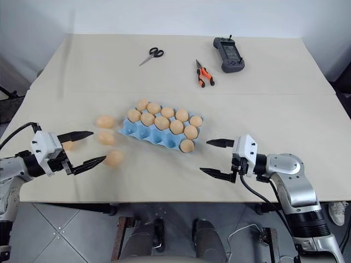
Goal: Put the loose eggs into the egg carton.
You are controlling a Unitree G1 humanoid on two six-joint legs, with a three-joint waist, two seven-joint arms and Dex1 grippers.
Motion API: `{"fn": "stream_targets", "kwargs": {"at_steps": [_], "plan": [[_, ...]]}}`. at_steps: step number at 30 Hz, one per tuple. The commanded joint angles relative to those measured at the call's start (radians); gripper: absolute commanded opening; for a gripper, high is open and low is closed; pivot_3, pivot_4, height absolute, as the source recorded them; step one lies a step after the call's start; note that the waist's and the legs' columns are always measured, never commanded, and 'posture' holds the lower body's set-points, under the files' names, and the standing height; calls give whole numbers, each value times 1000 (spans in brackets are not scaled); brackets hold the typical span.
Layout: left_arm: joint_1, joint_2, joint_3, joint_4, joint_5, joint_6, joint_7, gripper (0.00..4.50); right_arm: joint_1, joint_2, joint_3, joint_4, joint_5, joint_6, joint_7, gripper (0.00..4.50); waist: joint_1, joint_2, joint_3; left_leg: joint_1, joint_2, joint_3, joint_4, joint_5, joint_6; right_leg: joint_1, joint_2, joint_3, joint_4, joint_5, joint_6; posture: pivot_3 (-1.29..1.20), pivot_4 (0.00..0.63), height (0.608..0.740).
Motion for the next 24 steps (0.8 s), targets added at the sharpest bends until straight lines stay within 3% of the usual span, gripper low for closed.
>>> {"fn": "stream_targets", "kwargs": {"at_steps": [1,7,14,24], "plan": [[-16,-2,22,-34,-4,19,36,4484,11,19,-29,-40,42,7,-18,4500,1,0,0,0,0,0,0,0,0,0,0,0,0,0,0,0,150,740],[36,15,31,-35,-8,65,25,4484,-1,50,-33,-75,109,52,-27,4500,-3,0,0,0,0,0,1,0,0,0,0,0,2,0,0,0,150,740],[179,68,80,-31,-15,134,-19,4484,-30,46,-1,-116,100,-23,64,4500,-1,0,0,1,0,0,1,0,0,0,0,-1,2,0,0,0,150,740],[63,-7,-85,-100,43,206,55,4484,-32,56,22,-118,73,-55,63,4500,2,0,0,0,0,2,1,0,0,3,-6,-6,-1,0,0,0,150,740]]}}
